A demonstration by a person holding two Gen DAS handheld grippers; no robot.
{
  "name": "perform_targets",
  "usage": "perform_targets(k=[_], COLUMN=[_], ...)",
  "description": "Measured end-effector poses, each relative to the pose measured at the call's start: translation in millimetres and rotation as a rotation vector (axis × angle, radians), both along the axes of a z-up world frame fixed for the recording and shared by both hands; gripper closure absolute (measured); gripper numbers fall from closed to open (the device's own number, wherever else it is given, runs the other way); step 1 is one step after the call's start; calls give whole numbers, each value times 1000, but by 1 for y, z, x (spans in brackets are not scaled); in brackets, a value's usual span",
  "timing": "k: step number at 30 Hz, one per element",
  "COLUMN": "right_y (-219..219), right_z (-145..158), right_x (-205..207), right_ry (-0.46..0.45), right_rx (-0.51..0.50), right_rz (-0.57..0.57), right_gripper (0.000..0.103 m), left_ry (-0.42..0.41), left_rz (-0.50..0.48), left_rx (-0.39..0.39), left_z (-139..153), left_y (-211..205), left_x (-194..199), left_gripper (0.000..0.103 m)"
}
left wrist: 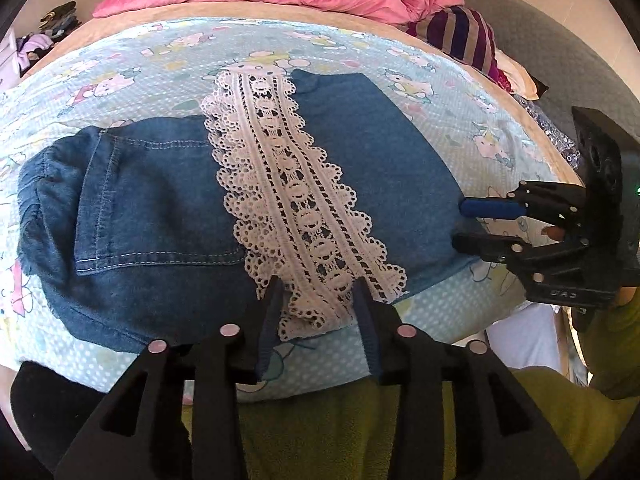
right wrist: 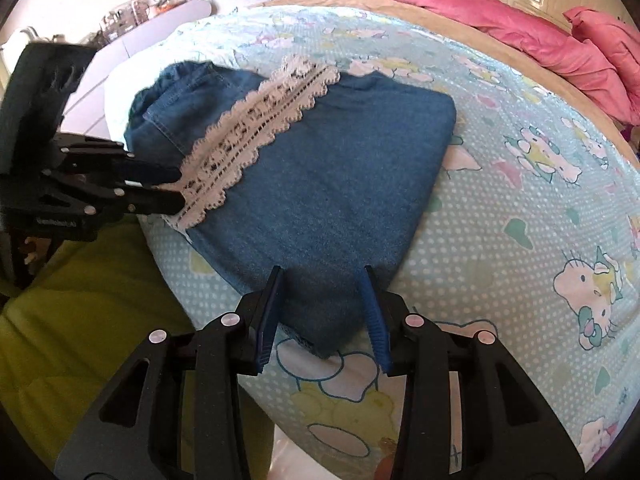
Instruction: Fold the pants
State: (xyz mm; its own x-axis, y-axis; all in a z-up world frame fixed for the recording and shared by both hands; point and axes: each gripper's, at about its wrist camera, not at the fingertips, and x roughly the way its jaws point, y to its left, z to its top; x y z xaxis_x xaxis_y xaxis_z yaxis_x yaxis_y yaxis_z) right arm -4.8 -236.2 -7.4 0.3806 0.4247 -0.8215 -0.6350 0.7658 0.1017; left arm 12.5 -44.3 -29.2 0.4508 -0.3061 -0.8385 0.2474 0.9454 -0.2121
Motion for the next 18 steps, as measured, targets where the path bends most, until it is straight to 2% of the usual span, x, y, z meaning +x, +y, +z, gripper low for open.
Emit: perform_targets(k=[1,3,5,7,9,10,14,16,18], right_y=[-2,-4,-6,-8,-9,-10,-10,-11,-10], right_z=[2,7,12,17,23,26,40,47,54], right_x=[-1,-2,-3,-3,-4,-4,-3,-2,-1], right_ry=[-1,-11,-22,-30,-37,-43,-83,-105,-118], right_rx=[10,24,35,51,77,85,108,117,133], right_rz=[-2,-6,-12,-18,-19,-21,-33,-40,-42], right_gripper=[62,56,53,46,42,38,27,21,20], left_ry=[-3,-11,-20,-33,-43,-50,-80,-100,-121], left_rz=[7,12,16,21,26,31,51,56,62], left_rx=[2,0,3,7,10,10,21,30,44], left_z=[1,4,7,10,14,16,26,31,37], left_y=[1,2,2,3,4,5,11,14,16], left_x=[-1,-2,-4,-7,-9,-10,-16,-20,-25], left_gripper=[59,57,53,42,40,35,31,21,21])
